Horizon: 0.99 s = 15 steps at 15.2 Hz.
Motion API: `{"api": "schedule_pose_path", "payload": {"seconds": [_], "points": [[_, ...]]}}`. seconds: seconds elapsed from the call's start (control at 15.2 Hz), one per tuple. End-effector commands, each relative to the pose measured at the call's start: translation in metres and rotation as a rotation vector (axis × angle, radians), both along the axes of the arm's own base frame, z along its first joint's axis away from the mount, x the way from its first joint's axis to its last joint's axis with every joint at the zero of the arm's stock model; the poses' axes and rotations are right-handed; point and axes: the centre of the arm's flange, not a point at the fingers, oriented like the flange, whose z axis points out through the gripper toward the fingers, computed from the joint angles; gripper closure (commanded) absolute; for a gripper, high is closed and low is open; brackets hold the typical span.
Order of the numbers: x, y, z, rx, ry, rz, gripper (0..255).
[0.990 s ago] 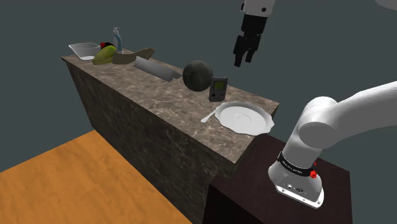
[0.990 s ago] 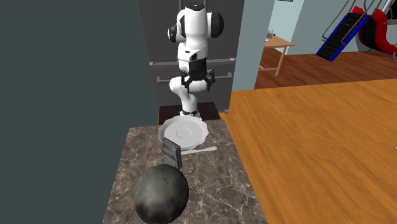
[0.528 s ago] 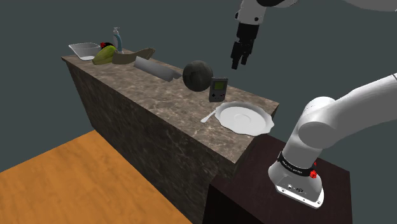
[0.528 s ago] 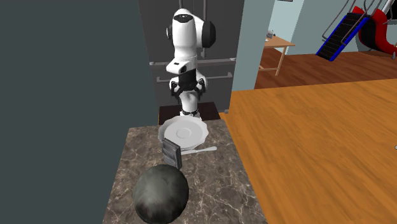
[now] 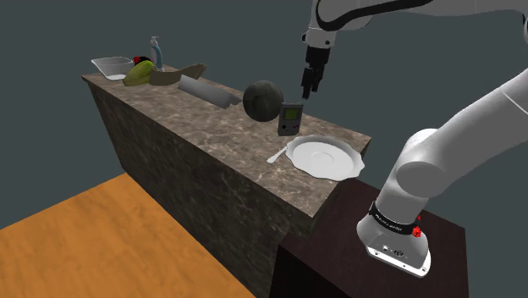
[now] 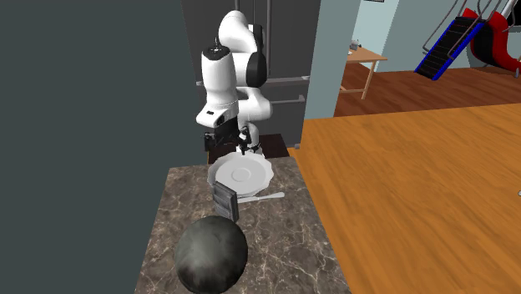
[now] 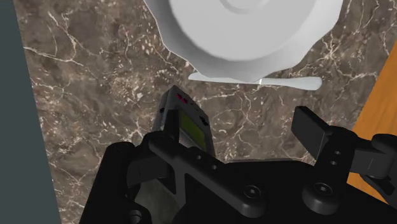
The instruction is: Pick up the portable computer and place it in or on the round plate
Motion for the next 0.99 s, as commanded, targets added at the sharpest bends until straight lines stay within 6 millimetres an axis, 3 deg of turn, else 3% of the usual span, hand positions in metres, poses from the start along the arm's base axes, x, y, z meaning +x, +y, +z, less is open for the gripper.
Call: {"api": "schedule_pose_path", "payload": {"seconds": [0.0, 0.33, 0.92], "points": [[0.016, -0.018, -0.014, -0.003, 0.007, 0.027, 0], [0.055, -0.056, -0.045, -0.009, 0.024, 0.086, 0], [0.054, -0.056, -0.085, -0.009, 0.024, 0.086, 0]]}}
